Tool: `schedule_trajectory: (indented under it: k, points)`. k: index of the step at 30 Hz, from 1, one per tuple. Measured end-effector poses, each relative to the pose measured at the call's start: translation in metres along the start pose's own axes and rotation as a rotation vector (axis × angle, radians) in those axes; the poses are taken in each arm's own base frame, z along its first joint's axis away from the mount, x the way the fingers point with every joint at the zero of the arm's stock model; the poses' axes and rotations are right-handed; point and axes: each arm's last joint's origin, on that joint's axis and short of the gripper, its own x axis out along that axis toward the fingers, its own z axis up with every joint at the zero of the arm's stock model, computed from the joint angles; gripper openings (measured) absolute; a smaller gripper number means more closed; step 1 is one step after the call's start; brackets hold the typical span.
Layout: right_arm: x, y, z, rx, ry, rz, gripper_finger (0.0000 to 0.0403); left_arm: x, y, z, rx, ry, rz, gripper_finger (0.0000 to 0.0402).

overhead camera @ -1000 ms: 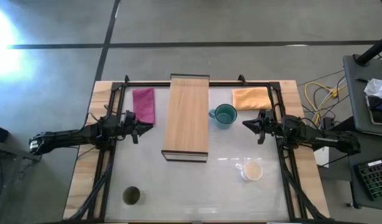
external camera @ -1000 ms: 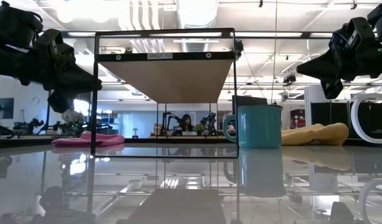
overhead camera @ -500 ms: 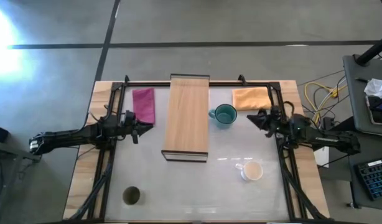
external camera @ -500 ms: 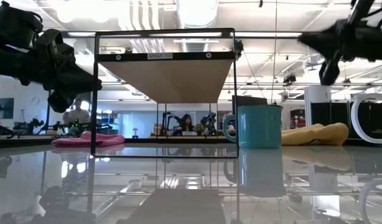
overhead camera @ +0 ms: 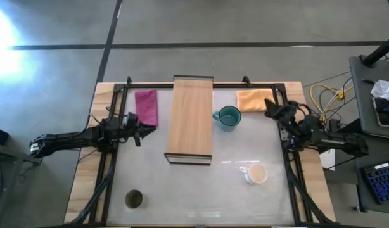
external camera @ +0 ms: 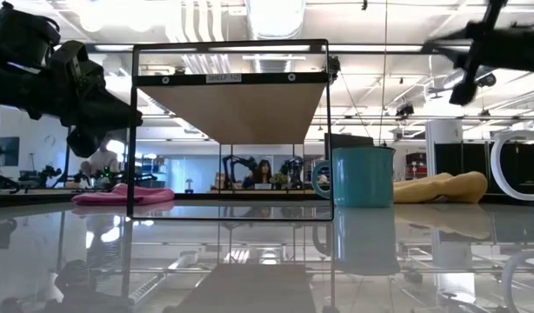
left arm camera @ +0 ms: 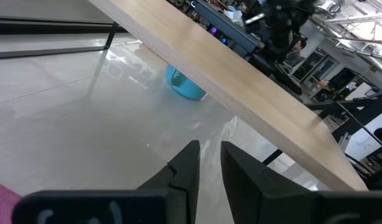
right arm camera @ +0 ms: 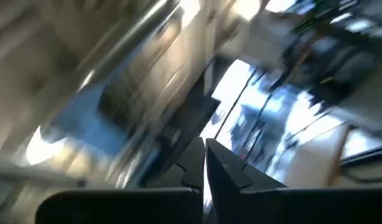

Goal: Stack small to large cups/mugs on shelf
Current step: Put the white mug on the shelf

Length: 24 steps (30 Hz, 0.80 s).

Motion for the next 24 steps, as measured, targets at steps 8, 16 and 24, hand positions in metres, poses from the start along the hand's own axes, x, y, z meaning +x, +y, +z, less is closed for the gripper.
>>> schedule_trajectory:
  k: [8,16,24]
  points:
    - [0.014,0.026,0.014,-0.154,-0.297,-0.041,0.0009,0.0,0.0,0.0,0.0,-0.001,0.0,0.005]
    - [0.076,0.127,0.027,-0.531,-0.192,0.265,0.0009,0.0,0.0,0.0,0.0,-0.001,0.0,0.005]
    - [0.117,0.164,0.027,-0.837,0.521,-0.484,0.0009,0.0,0.0,0.0,0.0,0.0,0.0,0.005]
